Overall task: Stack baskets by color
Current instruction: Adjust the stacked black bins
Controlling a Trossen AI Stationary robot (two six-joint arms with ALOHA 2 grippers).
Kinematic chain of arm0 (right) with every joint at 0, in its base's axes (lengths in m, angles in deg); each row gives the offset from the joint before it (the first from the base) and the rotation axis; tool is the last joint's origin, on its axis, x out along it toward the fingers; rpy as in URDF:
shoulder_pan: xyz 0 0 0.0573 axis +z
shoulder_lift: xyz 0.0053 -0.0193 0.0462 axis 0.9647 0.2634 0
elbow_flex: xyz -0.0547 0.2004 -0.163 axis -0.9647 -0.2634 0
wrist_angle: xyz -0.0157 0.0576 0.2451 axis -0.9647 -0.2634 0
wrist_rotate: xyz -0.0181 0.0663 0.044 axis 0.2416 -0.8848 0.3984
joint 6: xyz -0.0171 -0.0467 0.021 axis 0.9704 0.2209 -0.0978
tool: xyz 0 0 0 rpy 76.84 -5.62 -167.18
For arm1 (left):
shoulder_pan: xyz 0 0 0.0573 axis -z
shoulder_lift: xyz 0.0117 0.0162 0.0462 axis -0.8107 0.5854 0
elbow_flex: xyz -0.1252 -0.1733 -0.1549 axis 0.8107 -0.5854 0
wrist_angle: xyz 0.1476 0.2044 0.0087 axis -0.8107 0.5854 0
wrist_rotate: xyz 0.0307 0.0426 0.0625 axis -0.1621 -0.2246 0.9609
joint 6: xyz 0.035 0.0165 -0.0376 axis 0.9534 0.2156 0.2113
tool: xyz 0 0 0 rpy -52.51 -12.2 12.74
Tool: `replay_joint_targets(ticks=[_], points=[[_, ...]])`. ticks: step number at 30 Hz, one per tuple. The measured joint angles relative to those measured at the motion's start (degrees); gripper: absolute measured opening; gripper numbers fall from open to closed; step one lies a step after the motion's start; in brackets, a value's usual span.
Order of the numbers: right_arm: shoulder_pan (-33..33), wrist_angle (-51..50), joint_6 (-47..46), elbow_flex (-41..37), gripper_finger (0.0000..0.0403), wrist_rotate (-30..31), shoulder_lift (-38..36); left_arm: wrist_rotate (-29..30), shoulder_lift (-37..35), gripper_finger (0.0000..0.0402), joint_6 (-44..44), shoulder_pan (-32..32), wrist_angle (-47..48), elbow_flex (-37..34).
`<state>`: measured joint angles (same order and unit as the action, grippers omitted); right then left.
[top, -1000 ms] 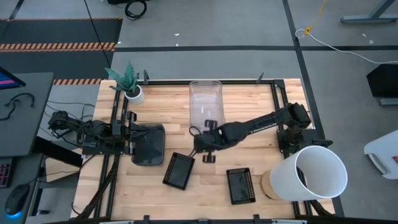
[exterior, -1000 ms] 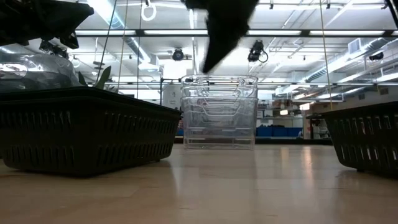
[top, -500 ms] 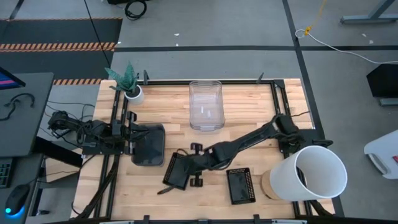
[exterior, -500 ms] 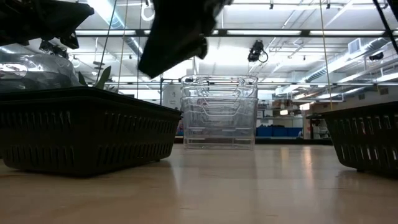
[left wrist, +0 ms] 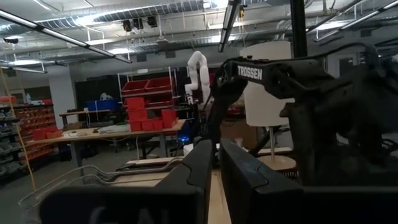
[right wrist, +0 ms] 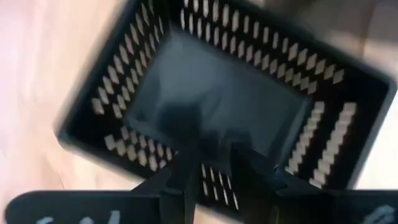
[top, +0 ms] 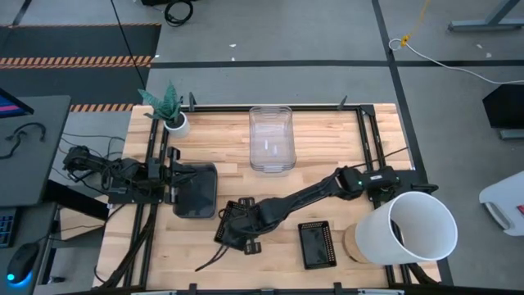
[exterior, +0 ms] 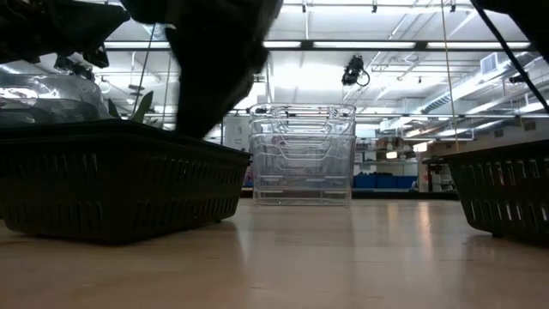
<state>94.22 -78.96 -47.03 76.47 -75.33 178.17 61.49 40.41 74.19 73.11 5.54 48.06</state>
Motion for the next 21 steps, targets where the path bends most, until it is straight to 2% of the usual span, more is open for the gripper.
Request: replay_joint_targets(ticks=[9, 17, 21], points=[[-0.02, -19.01, 0.87, 2.94, 0.0099, -2.63, 1.18, 0.0, 0.0, 0.003, 0.0, -0.02, 0.0, 0.0], [0.39, -29.7, -0.68, 2.94, 0.0099, -4.09, 0.93, 0.0, 0.0, 0.004, 0.02, -0.02, 0.05, 0.0], [0.43, -29.78, -1.85, 3.05, 0.0099, -3.76, -0.01, 0.0, 0.0, 0.0038, 0.02, -0.01, 0.06, 0.0]])
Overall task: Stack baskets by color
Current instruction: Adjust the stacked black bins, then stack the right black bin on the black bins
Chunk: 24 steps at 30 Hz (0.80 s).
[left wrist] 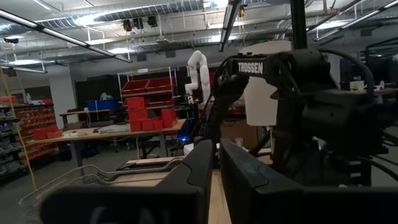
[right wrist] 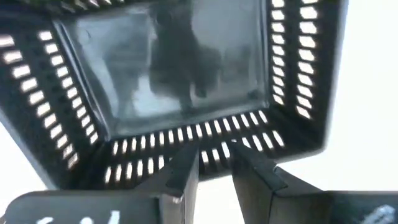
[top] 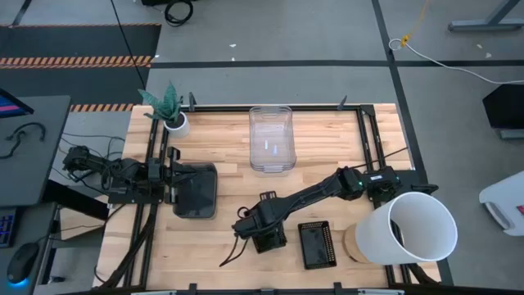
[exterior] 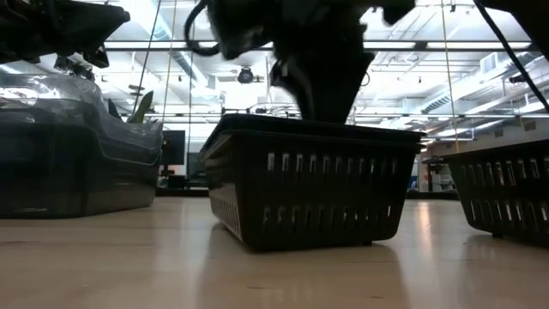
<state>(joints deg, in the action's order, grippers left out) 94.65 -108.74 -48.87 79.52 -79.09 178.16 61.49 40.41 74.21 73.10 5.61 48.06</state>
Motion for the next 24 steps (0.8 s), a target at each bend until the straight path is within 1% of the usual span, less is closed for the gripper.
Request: replay_joint_targets(ticks=[3, 6, 9, 12, 16, 21, 24], points=[[0.55, -3.02, -0.93, 0.63, 0.0099, 0.53, -1.42, 0.0, 0.0, 0.0033, -0.01, -0.01, -0.04, 0.0], [1.47, -3.5, -1.23, 0.7, 0.0099, 2.65, -4.64, 0.0, 0.0, 0.003, -0.02, 0.0, -0.06, 0.0], [2.19, -2.37, -2.57, 0.23, 0.0099, 6.97, -8.26, 0.0, 0.0, 0.0031, -0.02, -0.01, -0.04, 0.0], [2.76, -1.53, -5.37, -2.45, 0.0098, 10.57, -11.19, 0.52, 0.0, 0.0035, 0.01, -0.11, 0.05, 0.0], [3.84, 1.6, -7.73, -10.29, 0.0098, 10.91, -15.21, 0.59, -0.02, 0.0039, 0.56, -0.06, 0.97, 0.0], [4.18, 7.82, -11.37, -24.11, 0.0098, 7.6, -22.06, 0.62, 0.0, 0.0033, 9.04, -0.08, 9.19, 0.0], [4.09, 8.78, -14.23, -31.85, 0.0098, 5.51, -26.6, 0.61, 0.0, 0.0029, 9.21, -0.08, 10.84, 0.0]])
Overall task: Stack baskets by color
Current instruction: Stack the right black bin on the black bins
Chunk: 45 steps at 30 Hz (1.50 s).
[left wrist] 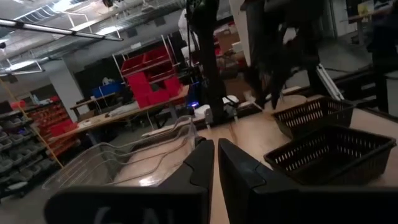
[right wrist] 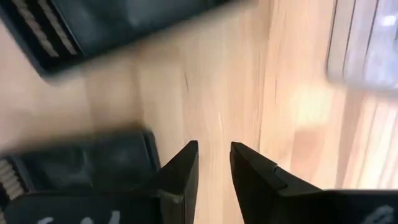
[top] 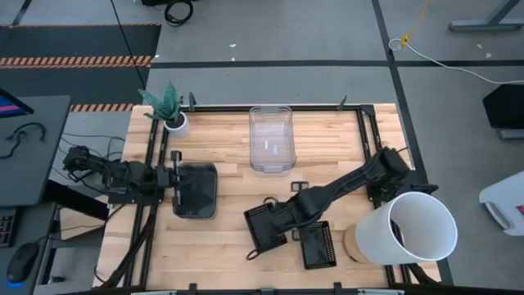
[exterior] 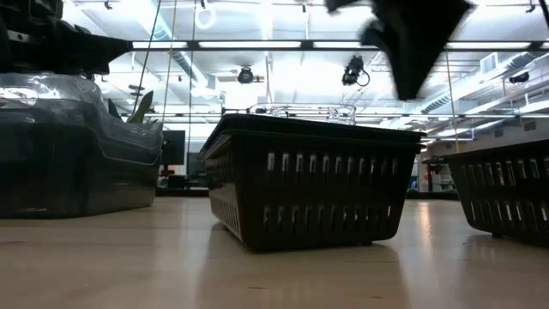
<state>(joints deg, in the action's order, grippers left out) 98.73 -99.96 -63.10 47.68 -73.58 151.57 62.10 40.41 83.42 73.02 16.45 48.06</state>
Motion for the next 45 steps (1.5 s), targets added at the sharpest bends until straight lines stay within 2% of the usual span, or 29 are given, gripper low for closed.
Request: replay_joint_targets(ticks=[5, 9, 12, 18, 26, 36, 40, 45], points=[[0.1, 2.07, -2.65, -11.35, 0.01, -2.52, -5.55, 0.0, -0.01, 0.0031, -0.18, 0.0, -0.59, 0.0], [0.03, 8.3, -2.98, -17.18, 0.0115, -6.52, -7.94, 0.0, 0.0, 0.0037, -0.18, 0.0, -0.65, 0.0], [0.05, 11.23, -4.92, -18.91, 0.0137, -8.92, -8.59, 0.0, 0.0, 0.0039, -0.18, 0.0, -0.64, 0.0], [0.83, 13.1, -5.19, -20.9, 0.0181, -9.96, -8.59, 0.0, 0.0, 0.0031, -0.2, 0.0, -0.64, 0.0], [1.15, 19.51, -5.1, -27.21, 0.0183, -12.66, -8.59, 0.0, 0.0, 0.0033, -0.21, 0.0, -0.66, 0.0], [1.17, 25.0, -5.64, -32.67, 0.0134, -13.42, -8.57, 0.0, 0.0, 0.0033, -0.22, -0.02, -0.7, 0.0], [1.17, 25.29, -5.66, -32.7, 0.009, -14.32, -8.57, 0.0, 0.0, 0.0028, -0.22, -0.02, -0.68, 0.0], [1.15, 25.19, -5.51, -32.53, 0.0015, -16.64, -8.57, 0.0, 0.0, 0.0032, -0.22, -0.02, -0.69, 0.0]])
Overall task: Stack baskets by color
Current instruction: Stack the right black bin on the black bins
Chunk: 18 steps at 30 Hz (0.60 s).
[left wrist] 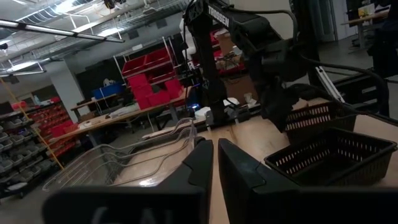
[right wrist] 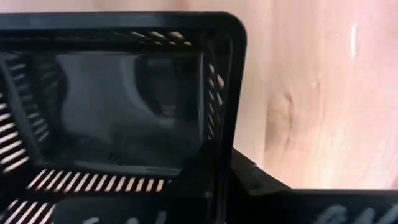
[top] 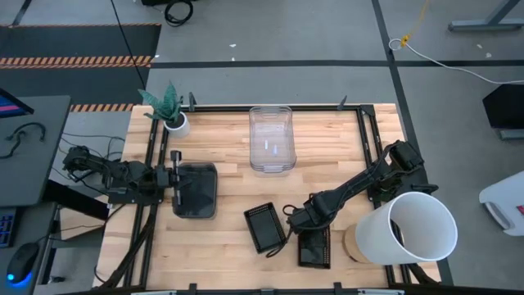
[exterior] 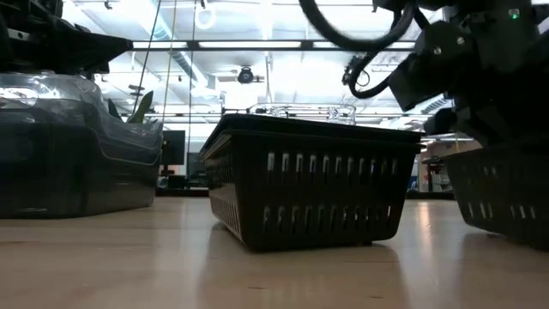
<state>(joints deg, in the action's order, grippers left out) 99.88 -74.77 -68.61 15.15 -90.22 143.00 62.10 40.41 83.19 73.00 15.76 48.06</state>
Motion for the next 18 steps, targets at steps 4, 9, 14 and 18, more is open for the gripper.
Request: replay_joint_targets(ticks=[4, 9, 14, 18], points=[[-0.32, -3.46, 0.57, 3.53, 0.0014, -0.83, 0.03, 0.0, 0.0, 0.0038, 0.0, 0.0, -0.01, 0.0], [-0.98, -14.6, 0.93, 13.93, 0.0006, 2.44, 0.11, 0.0, 0.0, 0.0035, -0.01, 0.0, -0.01, 0.0], [-1.43, -19.72, 2.73, 24.81, 0.0004, 4.85, 0.11, 0.0, 0.0, 0.0028, 0.0, 0.0, 0.01, 0.0], [-3.0, -17.84, 6.99, 30.85, 0.0003, 11.31, 0.01, 0.0, 0.0, 0.003, 0.0, 0.0, 0.0, 0.0]])
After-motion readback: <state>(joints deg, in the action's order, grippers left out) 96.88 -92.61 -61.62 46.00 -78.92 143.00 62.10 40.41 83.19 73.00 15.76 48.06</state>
